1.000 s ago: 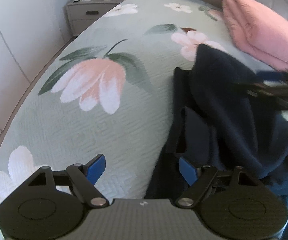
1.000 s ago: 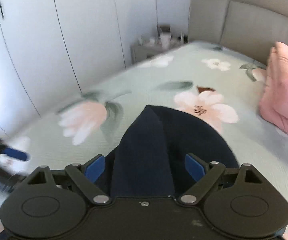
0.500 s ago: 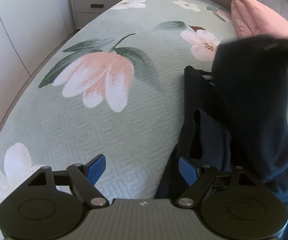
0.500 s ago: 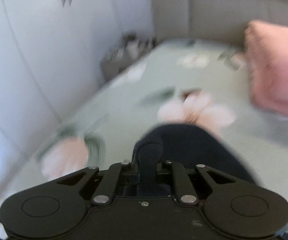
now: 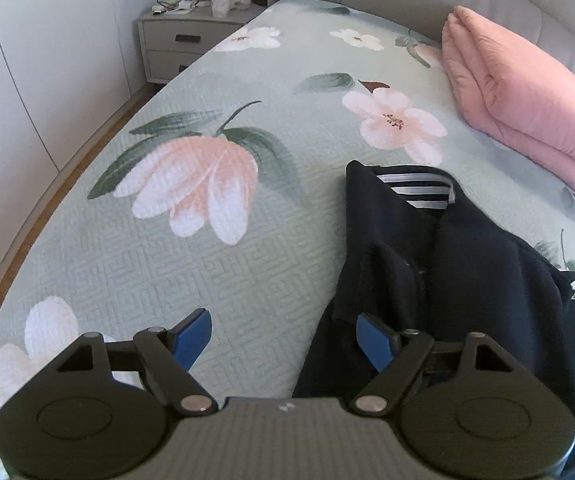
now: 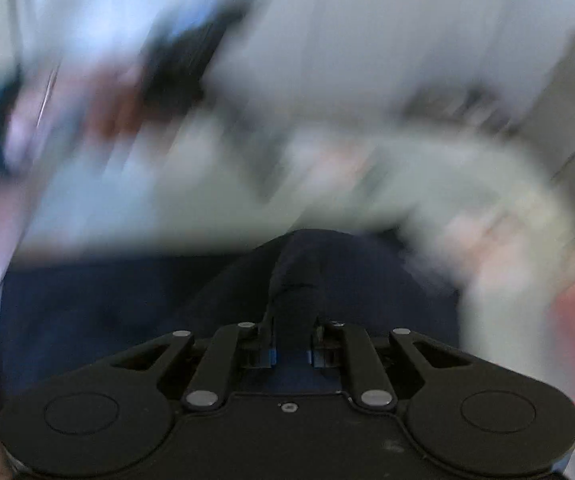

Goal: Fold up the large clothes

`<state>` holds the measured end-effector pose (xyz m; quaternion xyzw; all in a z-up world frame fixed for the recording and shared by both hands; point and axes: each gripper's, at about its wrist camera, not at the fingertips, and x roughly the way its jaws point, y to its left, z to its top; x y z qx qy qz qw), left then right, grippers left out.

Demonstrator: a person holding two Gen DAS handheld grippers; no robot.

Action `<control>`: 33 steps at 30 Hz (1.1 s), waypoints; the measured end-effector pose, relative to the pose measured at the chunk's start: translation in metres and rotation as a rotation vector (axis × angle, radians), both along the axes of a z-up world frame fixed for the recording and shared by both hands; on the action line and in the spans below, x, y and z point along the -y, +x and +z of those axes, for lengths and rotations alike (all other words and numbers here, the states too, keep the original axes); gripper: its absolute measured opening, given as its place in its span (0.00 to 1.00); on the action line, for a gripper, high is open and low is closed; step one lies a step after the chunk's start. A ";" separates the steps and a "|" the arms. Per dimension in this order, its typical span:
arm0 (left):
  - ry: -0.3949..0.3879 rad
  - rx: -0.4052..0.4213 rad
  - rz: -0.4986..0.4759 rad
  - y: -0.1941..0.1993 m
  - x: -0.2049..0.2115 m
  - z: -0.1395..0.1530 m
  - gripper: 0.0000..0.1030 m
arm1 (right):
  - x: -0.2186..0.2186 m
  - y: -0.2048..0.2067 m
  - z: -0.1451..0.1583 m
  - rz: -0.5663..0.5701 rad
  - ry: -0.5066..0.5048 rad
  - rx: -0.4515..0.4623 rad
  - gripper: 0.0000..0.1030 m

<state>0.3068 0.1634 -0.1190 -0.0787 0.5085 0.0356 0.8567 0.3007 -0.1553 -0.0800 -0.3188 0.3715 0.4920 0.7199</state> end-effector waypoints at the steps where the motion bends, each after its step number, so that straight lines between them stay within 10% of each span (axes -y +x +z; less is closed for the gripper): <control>1: 0.004 -0.001 -0.001 0.000 0.001 0.000 0.79 | -0.004 -0.010 -0.029 0.011 -0.073 -0.030 0.14; 6: 0.023 -0.013 -0.024 0.000 0.007 -0.002 0.79 | -0.004 -0.029 -0.095 -0.087 -0.152 -0.038 0.25; 10: 0.028 -0.017 -0.038 0.001 0.012 -0.006 0.79 | 0.016 -0.021 -0.057 -0.207 0.000 -0.030 0.91; 15: 0.054 -0.041 -0.087 0.001 0.024 -0.014 0.79 | 0.034 -0.020 -0.033 -0.398 0.243 -0.085 0.96; 19: 0.136 0.008 -0.126 -0.010 0.036 -0.007 0.80 | 0.020 -0.007 -0.114 -0.493 0.134 -0.377 1.00; 29: -0.022 0.024 -0.200 -0.051 0.027 0.045 0.79 | 0.103 -0.042 -0.007 -0.841 0.489 -0.216 0.99; 33: 0.043 0.092 -0.250 -0.083 0.021 0.081 0.86 | 0.144 -0.083 0.029 -0.873 0.524 -0.135 0.99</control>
